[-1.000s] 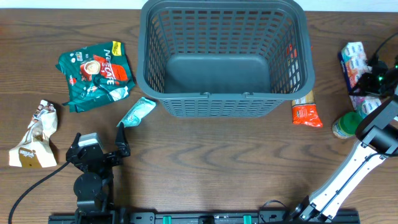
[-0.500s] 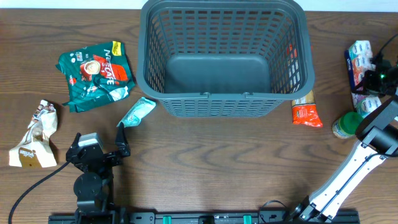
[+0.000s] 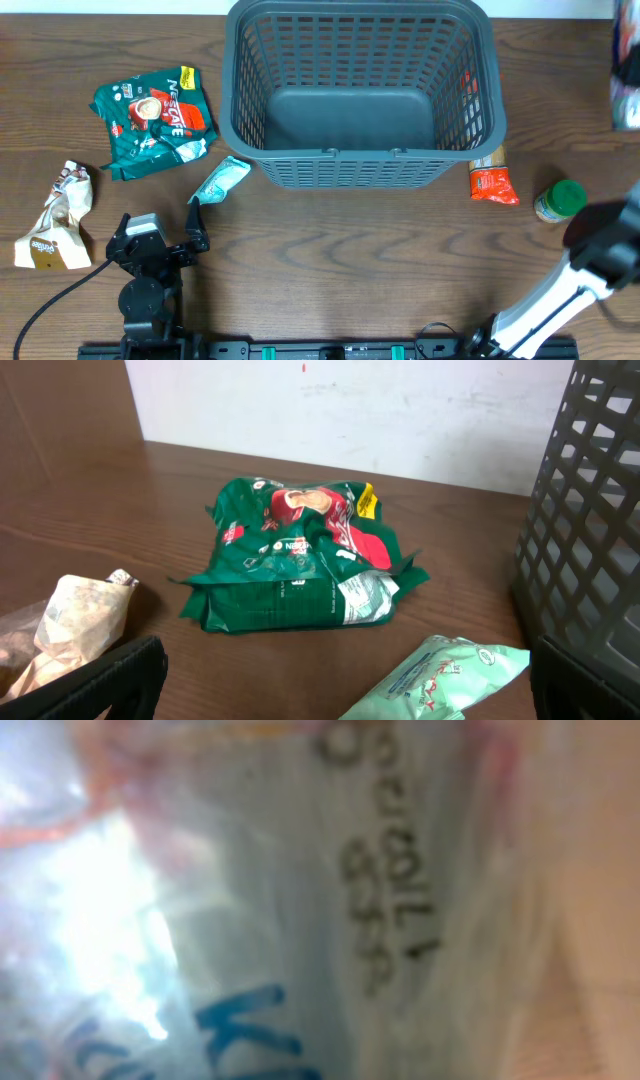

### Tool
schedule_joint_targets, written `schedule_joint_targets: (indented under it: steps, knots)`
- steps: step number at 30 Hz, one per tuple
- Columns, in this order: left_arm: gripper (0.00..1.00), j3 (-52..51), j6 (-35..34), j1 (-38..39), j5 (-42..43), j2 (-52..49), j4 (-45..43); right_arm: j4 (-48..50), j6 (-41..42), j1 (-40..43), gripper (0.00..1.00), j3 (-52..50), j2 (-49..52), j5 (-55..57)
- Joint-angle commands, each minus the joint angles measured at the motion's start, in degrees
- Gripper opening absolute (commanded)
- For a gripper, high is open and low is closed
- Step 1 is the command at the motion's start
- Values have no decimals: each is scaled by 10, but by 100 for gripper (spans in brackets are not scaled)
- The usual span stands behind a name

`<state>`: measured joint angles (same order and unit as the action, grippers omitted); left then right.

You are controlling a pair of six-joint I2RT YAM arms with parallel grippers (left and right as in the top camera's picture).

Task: Pack container
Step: 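Carry the tissue pack over the basket and lower it inside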

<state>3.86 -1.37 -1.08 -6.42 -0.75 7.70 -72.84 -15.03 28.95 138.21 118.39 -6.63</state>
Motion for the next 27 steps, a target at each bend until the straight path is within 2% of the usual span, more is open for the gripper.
schedule_joint_targets:
  steps: [1,6,12,19,27]
  knots:
    - [99,-11,0,-3,-7,0,16,8,22,-43,2,18,-93,-10]
    - [99,-11,0,-3,-7,0,16,18,13,-122,1,18,-189,-12]
    - [99,-11,0,-3,-7,0,16,3,-81,-250,1,18,-250,-37]
    - [99,-11,0,-3,-7,0,16,-23,-165,-388,1,18,-245,-119]
    - [99,-11,0,-3,-7,0,16,-79,-220,-452,1,18,-183,-118]
